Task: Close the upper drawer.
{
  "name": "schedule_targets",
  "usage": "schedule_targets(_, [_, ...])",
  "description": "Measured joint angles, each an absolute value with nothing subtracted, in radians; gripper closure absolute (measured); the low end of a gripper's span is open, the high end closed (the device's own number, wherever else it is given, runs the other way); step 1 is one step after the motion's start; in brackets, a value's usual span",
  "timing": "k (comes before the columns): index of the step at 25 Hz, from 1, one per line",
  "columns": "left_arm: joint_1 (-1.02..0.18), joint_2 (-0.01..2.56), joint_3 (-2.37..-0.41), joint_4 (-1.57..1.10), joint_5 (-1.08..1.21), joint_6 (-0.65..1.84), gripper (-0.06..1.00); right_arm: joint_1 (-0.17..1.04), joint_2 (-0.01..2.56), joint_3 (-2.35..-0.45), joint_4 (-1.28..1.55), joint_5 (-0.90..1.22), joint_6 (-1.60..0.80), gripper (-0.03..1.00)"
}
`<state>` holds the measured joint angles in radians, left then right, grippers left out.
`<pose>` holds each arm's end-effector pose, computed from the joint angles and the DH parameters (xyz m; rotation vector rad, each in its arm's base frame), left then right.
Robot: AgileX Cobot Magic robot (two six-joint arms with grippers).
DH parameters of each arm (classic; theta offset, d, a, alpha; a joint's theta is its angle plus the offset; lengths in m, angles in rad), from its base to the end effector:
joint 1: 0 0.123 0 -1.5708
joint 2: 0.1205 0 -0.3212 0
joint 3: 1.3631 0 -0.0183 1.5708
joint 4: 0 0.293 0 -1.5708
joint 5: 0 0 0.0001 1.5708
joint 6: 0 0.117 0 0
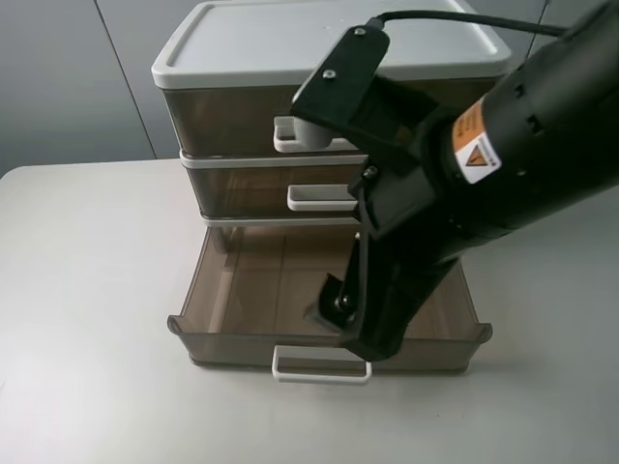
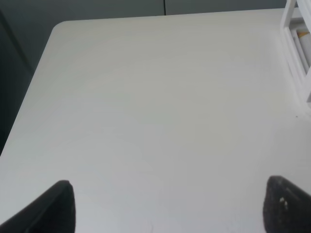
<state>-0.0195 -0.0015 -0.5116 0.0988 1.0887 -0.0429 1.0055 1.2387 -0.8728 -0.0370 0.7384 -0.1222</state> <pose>0.0157 0.0099 0.2872 -0.0311 2.0559 0.0798 0.1528 0.2355 0.2745 -1.4192 2.1947 0.2788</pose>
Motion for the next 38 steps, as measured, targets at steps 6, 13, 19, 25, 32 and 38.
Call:
schedule_targets(6, [-0.019,-0.001,-0.512,0.099,1.089,-0.043,0.2,1.005,0.919,-0.73,-0.009,0.79,-0.08,0.27])
schedule_targets(13, [-0.019,-0.001,-0.512,0.099,1.089,-0.043,0.2,1.005,0.525,-0.593,0.01,0.864,0.02,0.27])
schedule_targets(19, [-0.019,-0.001,-0.512,0.099,1.089,-0.043,0.2,1.005,0.278,-0.505,0.01,0.884,0.109,0.27])
schedule_targets(25, [-0.019,-0.001,-0.512,0.099,1.089,-0.043,0.2,1.005,0.15,-0.472,-0.011,0.818,0.122,0.27])
schedule_targets(32, [-0.019,-0.001,-0.512,0.099,1.089,-0.043,0.2,1.005,0.136,-0.511,-0.025,0.927,0.145,0.27])
schedule_targets(38, [-0.019,-0.001,-0.512,0.099,1.089,-0.043,0.2,1.005,0.138,-0.525,-0.079,1.112,0.145,0.27])
